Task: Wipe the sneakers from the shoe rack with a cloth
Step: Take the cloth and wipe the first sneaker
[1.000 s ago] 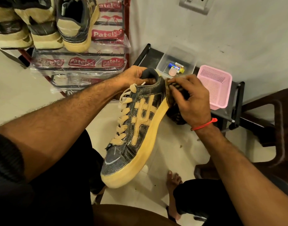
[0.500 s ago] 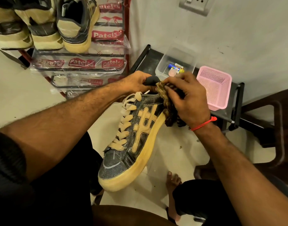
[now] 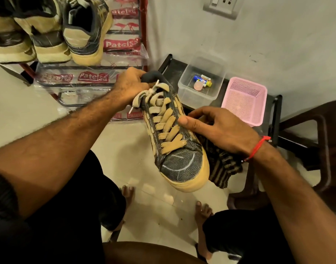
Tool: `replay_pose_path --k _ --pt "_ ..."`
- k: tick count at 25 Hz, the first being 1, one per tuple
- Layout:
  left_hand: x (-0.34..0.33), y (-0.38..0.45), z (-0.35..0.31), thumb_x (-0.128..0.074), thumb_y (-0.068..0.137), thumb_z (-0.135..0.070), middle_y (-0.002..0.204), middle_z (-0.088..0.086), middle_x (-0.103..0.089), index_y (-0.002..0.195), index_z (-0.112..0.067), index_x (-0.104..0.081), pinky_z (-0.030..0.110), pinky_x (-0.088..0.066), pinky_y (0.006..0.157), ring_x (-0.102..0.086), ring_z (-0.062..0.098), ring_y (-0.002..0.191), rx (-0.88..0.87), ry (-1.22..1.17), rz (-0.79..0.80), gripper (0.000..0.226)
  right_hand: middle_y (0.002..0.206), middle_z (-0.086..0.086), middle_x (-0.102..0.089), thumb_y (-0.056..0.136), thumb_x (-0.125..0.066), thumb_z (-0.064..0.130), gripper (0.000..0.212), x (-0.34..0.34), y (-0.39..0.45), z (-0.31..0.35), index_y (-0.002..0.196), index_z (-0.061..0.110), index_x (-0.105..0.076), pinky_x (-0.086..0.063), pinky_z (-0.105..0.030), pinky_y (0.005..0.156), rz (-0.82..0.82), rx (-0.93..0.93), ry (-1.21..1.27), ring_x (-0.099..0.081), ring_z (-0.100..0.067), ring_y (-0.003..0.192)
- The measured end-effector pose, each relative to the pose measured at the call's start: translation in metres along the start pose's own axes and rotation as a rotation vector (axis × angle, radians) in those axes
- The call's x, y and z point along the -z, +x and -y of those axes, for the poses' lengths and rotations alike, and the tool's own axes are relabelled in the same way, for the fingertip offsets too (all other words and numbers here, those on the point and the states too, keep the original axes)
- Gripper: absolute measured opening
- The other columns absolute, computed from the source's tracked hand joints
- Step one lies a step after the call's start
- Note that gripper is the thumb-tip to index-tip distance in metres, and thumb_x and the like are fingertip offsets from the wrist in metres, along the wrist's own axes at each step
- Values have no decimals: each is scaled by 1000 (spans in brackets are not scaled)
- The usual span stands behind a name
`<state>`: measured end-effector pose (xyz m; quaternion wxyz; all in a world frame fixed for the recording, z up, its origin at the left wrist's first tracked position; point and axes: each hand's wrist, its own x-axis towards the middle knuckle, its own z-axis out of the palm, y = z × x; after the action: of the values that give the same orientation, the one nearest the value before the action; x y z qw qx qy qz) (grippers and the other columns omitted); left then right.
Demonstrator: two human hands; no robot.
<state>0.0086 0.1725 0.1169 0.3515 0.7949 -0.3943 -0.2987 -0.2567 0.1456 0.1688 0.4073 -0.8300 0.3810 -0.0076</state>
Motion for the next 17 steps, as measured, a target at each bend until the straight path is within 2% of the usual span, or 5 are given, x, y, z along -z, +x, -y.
replay_pose_path --k 4,8,11,13,17 --pt "-4 -6 -11 -80 83 -39 93 4 -74 108 -14 -75 37 -59 78 -69 18 86 -28 184 -61 35 108 12 -70 74 -52 76 65 -20 6 -7 116 30 -69 -55 -24 86 98 39 -12 -64 0 93" --pt "1 -7 -6 -77 83 -49 105 5 -72 117 -19 -68 40 -63 66 -71 21 84 -34 165 13 47 84 6 -68 88 -62 51 37 -32 16 -15 88 16 -74 -42 -10 61 -103 67 -79 -59 -2 72" --pt "3 -12 -11 -57 93 -55 115 1 -62 121 -18 -62 41 -56 86 -60 16 101 -406 148 -104 47 73 -2 -69 89 -64 43 34 -27 22 -22 81 11 -72 -39 -10 52 -236 71 -88 -57 -6 61" --pt "0 -20 -17 -36 95 -63 117 1 -58 122 -19 -62 38 -43 92 -50 16 108 -666 202 -31 58 73 -5 -69 90 -64 41 35 -21 24 -26 80 8 -72 -40 -12 52 -271 78 -116 -58 -9 61" --pt "-16 -29 -19 -12 77 -95 101 -9 -58 101 -35 -59 36 -22 93 -42 15 105 -700 522 209 80 64 9 -57 88 -63 41 31 -23 21 -26 60 29 -55 -34 -7 52 -226 119 -120 -52 3 57"
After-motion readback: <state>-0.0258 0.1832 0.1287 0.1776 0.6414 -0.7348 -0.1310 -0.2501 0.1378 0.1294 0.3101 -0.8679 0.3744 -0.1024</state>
